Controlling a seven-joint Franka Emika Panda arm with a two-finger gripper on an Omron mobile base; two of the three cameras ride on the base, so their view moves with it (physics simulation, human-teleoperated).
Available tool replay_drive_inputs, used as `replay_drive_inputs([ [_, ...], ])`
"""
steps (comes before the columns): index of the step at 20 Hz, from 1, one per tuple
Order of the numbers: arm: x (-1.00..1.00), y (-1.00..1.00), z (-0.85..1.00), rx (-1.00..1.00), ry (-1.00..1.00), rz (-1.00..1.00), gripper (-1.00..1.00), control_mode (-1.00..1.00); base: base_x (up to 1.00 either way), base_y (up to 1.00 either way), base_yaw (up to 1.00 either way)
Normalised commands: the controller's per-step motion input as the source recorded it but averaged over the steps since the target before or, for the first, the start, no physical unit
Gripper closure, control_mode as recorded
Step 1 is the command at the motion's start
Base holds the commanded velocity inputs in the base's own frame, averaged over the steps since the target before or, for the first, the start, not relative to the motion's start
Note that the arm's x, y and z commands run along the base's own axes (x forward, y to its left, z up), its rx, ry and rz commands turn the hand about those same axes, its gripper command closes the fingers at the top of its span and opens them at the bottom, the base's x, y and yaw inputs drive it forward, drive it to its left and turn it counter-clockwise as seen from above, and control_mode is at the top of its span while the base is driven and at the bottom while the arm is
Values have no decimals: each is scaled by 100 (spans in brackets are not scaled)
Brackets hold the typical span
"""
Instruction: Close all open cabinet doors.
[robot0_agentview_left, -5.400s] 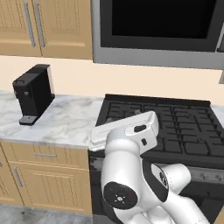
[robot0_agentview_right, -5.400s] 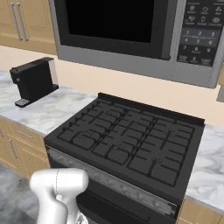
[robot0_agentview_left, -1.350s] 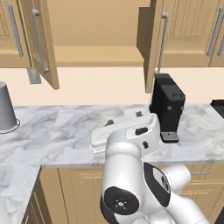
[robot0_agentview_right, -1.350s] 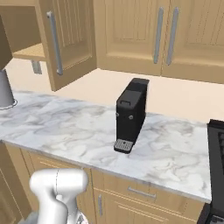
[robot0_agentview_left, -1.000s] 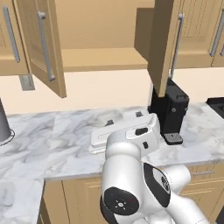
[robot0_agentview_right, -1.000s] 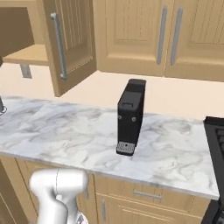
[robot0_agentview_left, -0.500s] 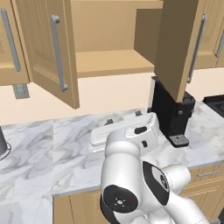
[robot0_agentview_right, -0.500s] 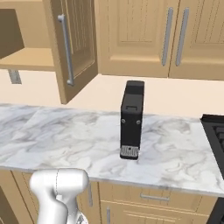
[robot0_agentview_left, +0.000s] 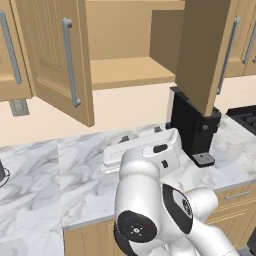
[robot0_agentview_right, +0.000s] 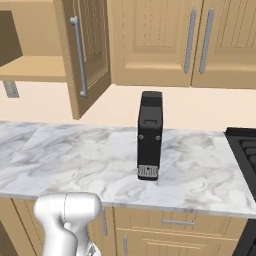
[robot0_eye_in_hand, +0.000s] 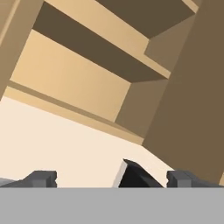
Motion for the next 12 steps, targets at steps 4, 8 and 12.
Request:
replay_drive_inputs([
  [4,0,0,0,0,0,0,-100,100,21,1,-9],
  [8,0,0,0,0,0,0,-100,100,4,0,-2],
  [12,-14,-1,-6,0,-4,-2,-100,-100,0,0,0],
])
